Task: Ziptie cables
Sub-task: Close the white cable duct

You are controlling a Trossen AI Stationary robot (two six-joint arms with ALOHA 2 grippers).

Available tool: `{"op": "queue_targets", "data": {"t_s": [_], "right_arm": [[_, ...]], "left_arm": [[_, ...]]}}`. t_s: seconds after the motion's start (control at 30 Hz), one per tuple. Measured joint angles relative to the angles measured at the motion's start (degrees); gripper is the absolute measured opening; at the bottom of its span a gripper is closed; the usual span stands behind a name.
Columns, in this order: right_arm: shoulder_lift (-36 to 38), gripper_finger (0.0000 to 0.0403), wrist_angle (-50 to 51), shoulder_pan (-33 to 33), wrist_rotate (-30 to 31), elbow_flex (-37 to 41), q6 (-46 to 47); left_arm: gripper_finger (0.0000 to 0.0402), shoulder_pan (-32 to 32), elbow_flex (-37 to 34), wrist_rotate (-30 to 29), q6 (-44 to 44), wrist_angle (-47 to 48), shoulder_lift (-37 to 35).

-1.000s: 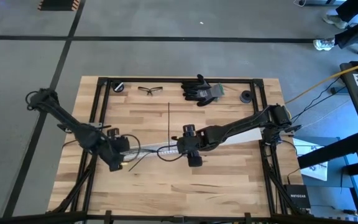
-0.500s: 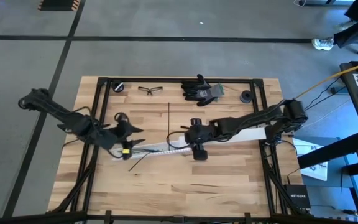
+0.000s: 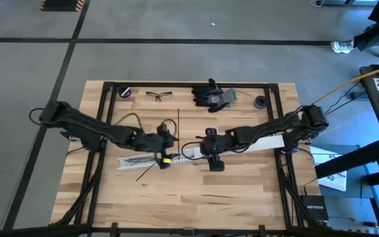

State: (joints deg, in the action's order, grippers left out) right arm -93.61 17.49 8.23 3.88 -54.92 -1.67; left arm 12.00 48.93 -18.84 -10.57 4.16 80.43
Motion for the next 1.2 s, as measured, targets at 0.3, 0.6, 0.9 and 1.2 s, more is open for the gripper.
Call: {"op": "queue_targets", "data": {"t_s": [0.3,0.6,0.9,1.2], "right_arm": [[0.62,0.0214,0.23,0.0,0.0,0.38,-0.13],[0.62,0.0214,-0.11,0.0,0.04,0.38,-0.12],[0.6,0.0214,-0.11,0.0,0.08,0.38,-0.13],[0.58,0.0214,-0.2,0.0,0.11,0.33,-0.13]], "left_arm": [[0.0289,-2.23,0.0,0.73,3.29,-9.59,15.01],[0.0289,-3.79,0.01,7.96,2.05,-14.55,18.93],[0.0289,-3.43,0.03,8.67,1.68,-14.05,19.5],[0.0289,-1.22,0.59,8.57,1.45,-14.46,17.58]]}}
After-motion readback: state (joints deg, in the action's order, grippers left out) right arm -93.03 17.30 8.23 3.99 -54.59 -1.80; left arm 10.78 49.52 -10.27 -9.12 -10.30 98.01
